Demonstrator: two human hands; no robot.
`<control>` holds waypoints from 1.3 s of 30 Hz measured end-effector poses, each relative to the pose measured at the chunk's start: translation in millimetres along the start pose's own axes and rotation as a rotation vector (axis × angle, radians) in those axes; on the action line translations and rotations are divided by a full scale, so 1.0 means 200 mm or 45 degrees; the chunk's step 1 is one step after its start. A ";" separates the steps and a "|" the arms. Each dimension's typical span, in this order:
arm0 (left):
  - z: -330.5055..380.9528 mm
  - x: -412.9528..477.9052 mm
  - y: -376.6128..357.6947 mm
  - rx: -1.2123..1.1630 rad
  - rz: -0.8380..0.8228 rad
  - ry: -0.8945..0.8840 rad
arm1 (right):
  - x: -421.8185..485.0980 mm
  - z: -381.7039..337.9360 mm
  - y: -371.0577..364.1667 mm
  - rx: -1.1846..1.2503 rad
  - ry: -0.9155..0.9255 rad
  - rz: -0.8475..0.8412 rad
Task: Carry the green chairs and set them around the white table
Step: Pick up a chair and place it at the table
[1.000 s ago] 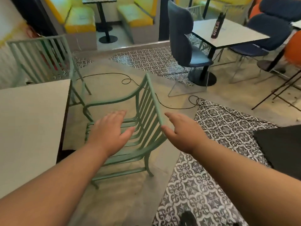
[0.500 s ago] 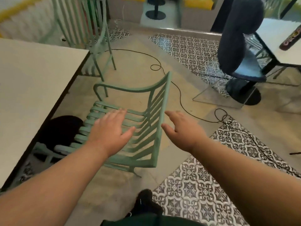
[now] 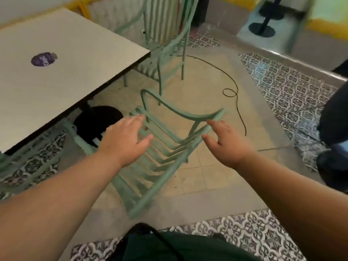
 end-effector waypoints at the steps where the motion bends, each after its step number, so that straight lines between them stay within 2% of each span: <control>1: 0.02 -0.03 -0.03 -0.024 0.011 0.067 | 0.03 0.05 0.02 -0.016 0.038 -0.025; 6: 0.11 -0.22 -0.22 -0.115 -0.008 0.314 | 0.12 0.19 0.01 -0.178 0.190 -0.188; 11: 0.08 -0.38 -0.38 -0.172 -0.094 0.533 | 0.29 0.10 -0.03 -0.280 0.364 -0.275; 20: -0.02 -0.36 -0.38 -0.168 0.002 0.773 | 0.63 0.03 -0.10 -0.378 0.546 -0.307; 26: 0.03 -0.37 -0.56 -0.138 -0.096 1.044 | 0.83 0.05 -0.21 -0.569 0.734 -0.439; 31: 0.19 -0.30 -0.80 -0.186 -0.224 1.152 | 0.91 0.21 -0.34 -0.663 0.826 -0.586; 36: 0.17 -0.25 -0.85 -0.155 -0.225 1.275 | 0.90 0.23 -0.37 -0.827 0.910 -0.570; 39: 0.13 -0.23 -0.90 -0.153 -0.326 1.221 | 0.87 0.21 -0.38 -0.985 0.964 -0.531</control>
Point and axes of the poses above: each hand's wrist, its own x-axis towards the middle knuckle, its own y-axis out of the back of the hand, z = x × y, the point moved 10 cm from there along x, towards the middle knuckle, and after that the axes turned 11 degrees about -z, right-handed, at the moved point
